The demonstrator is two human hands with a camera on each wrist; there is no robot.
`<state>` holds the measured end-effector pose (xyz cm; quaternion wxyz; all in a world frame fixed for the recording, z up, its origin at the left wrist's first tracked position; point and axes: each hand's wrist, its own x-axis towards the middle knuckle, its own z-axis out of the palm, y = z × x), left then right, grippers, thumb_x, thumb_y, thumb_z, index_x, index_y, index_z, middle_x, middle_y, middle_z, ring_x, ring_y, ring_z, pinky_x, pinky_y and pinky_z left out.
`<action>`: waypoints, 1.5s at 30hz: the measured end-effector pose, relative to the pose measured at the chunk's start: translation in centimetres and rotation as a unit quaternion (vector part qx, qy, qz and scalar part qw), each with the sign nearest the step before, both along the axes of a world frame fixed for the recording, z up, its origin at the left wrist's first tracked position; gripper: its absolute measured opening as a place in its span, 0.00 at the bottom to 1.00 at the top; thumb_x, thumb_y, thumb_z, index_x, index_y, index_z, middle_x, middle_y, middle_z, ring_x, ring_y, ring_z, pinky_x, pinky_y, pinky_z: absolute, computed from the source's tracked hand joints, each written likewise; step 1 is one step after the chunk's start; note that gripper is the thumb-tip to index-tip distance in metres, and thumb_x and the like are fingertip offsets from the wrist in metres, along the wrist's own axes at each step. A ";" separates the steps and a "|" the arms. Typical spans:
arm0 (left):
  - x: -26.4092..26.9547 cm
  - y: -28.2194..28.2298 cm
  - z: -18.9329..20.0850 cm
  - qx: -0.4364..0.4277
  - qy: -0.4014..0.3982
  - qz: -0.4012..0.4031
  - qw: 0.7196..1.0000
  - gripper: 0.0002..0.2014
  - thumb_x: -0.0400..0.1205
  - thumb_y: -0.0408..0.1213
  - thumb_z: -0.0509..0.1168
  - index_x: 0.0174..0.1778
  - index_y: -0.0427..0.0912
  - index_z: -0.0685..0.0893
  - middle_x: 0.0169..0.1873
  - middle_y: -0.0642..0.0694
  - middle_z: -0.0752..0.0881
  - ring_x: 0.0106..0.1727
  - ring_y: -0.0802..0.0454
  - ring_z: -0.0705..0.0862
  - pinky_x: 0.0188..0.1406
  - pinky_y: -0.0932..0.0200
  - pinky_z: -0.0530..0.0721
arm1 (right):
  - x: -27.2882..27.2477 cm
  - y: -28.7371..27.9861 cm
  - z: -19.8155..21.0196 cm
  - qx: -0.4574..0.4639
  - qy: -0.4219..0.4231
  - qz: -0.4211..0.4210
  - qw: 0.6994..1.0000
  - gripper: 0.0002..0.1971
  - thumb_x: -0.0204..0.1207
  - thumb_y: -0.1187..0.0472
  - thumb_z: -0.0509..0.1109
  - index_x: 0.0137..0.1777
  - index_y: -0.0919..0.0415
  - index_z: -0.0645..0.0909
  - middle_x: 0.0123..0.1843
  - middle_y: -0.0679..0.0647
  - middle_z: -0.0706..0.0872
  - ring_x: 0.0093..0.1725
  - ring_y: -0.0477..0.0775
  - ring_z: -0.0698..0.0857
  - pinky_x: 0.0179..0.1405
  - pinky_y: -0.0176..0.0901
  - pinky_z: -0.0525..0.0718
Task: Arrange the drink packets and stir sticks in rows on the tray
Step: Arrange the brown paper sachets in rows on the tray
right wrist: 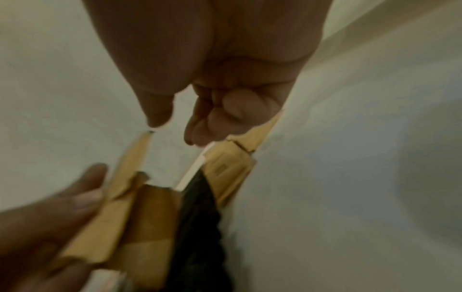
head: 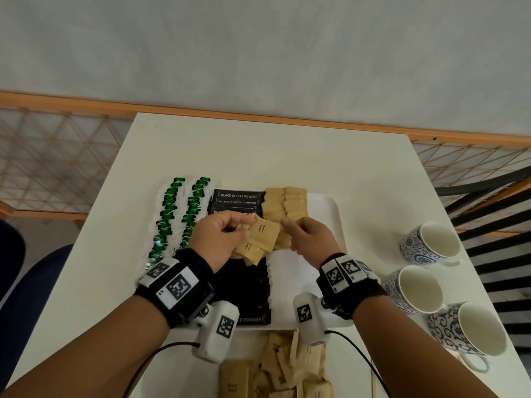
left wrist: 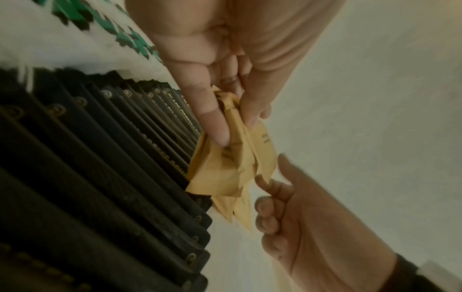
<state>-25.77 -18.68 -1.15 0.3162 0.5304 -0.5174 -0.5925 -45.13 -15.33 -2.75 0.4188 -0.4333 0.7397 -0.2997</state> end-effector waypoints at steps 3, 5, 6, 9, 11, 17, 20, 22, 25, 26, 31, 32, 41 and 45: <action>-0.6 0.3 0.3 -0.009 0.017 0.008 1.000 0.12 0.77 0.26 0.70 0.43 0.50 0.88 0.41 0.52 0.85 0.42 0.49 0.88 0.32 0.54 0.88 | 1.1 0.6 1.3 -0.015 -0.115 0.028 0.993 0.14 0.74 0.47 0.73 0.42 0.58 0.81 0.33 0.48 0.86 0.33 0.45 0.82 0.32 0.36 0.78; -0.9 0.4 0.7 -0.013 0.031 0.010 0.999 0.12 0.76 0.24 0.72 0.43 0.48 0.88 0.39 0.52 0.84 0.41 0.49 0.88 0.34 0.54 0.89 | 1.4 0.7 1.5 -0.028 -0.132 0.034 0.990 0.10 0.72 0.53 0.77 0.39 0.56 0.80 0.34 0.46 0.86 0.33 0.42 0.83 0.31 0.33 0.78; -1.1 0.5 0.8 -0.012 0.040 0.011 0.999 0.13 0.75 0.22 0.72 0.43 0.47 0.88 0.39 0.52 0.84 0.41 0.49 0.88 0.34 0.54 0.89 | 1.3 0.6 1.6 -0.037 -0.152 0.021 0.987 0.09 0.71 0.55 0.77 0.40 0.56 0.80 0.35 0.47 0.86 0.34 0.43 0.84 0.31 0.33 0.79; -1.1 0.5 1.0 -0.010 0.058 0.009 0.998 0.15 0.73 0.19 0.71 0.43 0.45 0.87 0.43 0.49 0.85 0.43 0.50 0.88 0.36 0.55 0.89 | 0.6 0.4 2.0 -0.073 -0.244 -0.050 0.966 0.06 0.72 0.61 0.77 0.40 0.59 0.81 0.37 0.53 0.88 0.35 0.47 0.85 0.33 0.36 0.81; -0.8 0.3 1.0 -0.007 0.063 0.010 0.998 0.15 0.74 0.18 0.70 0.44 0.45 0.87 0.45 0.46 0.86 0.43 0.51 0.88 0.34 0.57 0.89 | -0.3 0.2 2.4 -0.086 -0.259 -0.071 0.959 0.04 0.73 0.62 0.75 0.42 0.60 0.82 0.36 0.52 0.89 0.35 0.48 0.86 0.34 0.37 0.83; -1.1 0.5 0.4 0.011 0.072 0.010 0.997 0.14 0.74 0.18 0.70 0.44 0.43 0.86 0.45 0.45 0.86 0.41 0.53 0.88 0.33 0.60 0.88 | -0.2 0.3 1.7 -0.023 -0.188 0.018 0.982 0.11 0.73 0.57 0.76 0.52 0.61 0.83 0.42 0.51 0.89 0.41 0.47 0.87 0.40 0.37 0.83; -1.1 0.7 0.2 0.018 0.068 -0.005 0.997 0.15 0.74 0.18 0.70 0.44 0.45 0.87 0.46 0.43 0.87 0.42 0.52 0.88 0.37 0.56 0.88 | 0.1 0.2 1.9 -0.059 -0.262 -0.046 0.962 0.04 0.75 0.63 0.73 0.42 0.59 0.81 0.40 0.53 0.89 0.39 0.51 0.88 0.37 0.38 0.84; -0.7 0.6 0.2 0.013 0.063 -0.006 0.998 0.15 0.74 0.19 0.70 0.44 0.45 0.87 0.45 0.43 0.87 0.43 0.50 0.88 0.40 0.53 0.89 | -0.9 -0.2 2.2 -0.087 -0.294 -0.114 0.945 0.04 0.77 0.64 0.71 0.41 0.58 0.81 0.40 0.55 0.90 0.38 0.52 0.88 0.37 0.40 0.85; 0.1 0.1 0.4 -0.003 0.055 0.026 0.998 0.14 0.75 0.19 0.70 0.44 0.45 0.86 0.43 0.44 0.88 0.42 0.51 0.88 0.37 0.59 0.89 | -3.3 -0.6 2.1 -0.087 -0.199 -0.170 0.961 0.02 0.78 0.61 0.70 0.47 0.56 0.83 0.43 0.53 0.90 0.39 0.51 0.87 0.36 0.41 0.84; 0.3 -0.1 0.4 -0.008 0.054 0.037 0.998 0.14 0.75 0.19 0.69 0.44 0.45 0.86 0.43 0.44 0.88 0.42 0.51 0.88 0.36 0.60 0.89 | -4.0 -0.6 1.7 -0.072 -0.138 -0.161 0.975 0.03 0.78 0.60 0.69 0.48 0.54 0.84 0.43 0.52 0.89 0.40 0.51 0.86 0.35 0.40 0.83; 0.4 -0.4 0.5 -0.012 0.052 0.047 0.997 0.13 0.76 0.20 0.69 0.44 0.45 0.86 0.43 0.46 0.88 0.41 0.53 0.89 0.35 0.60 0.89 | -4.7 -0.1 -0.6 0.024 -0.025 -0.038 0.999 0.08 0.76 0.54 0.72 0.54 0.50 0.84 0.43 0.46 0.88 0.42 0.45 0.84 0.37 0.35 0.77; 0.3 -0.4 0.5 -0.012 0.051 0.045 0.998 0.13 0.75 0.20 0.70 0.44 0.45 0.86 0.42 0.46 0.88 0.41 0.54 0.89 0.35 0.61 0.89 | -4.6 -0.2 -1.1 0.025 -0.014 -0.034 0.999 0.09 0.75 0.53 0.73 0.54 0.49 0.84 0.45 0.46 0.88 0.44 0.46 0.85 0.40 0.37 0.79; 0.1 -0.2 0.2 -0.011 0.036 0.028 0.999 0.13 0.75 0.21 0.71 0.43 0.46 0.86 0.45 0.44 0.87 0.43 0.49 0.89 0.38 0.58 0.89 | -4.3 -0.2 -2.2 -0.010 0.089 -0.057 0.994 0.14 0.74 0.56 0.74 0.60 0.50 0.81 0.39 0.47 0.81 0.38 0.45 0.80 0.34 0.33 0.74; -0.1 0.1 0.1 -0.006 0.037 0.023 0.999 0.13 0.75 0.20 0.70 0.43 0.46 0.86 0.44 0.44 0.88 0.45 0.47 0.88 0.43 0.50 0.90 | -3.5 0.3 -2.1 -0.008 0.117 -0.028 0.993 0.27 0.66 0.52 0.80 0.64 0.48 0.76 0.48 0.49 0.80 0.44 0.46 0.81 0.42 0.36 0.79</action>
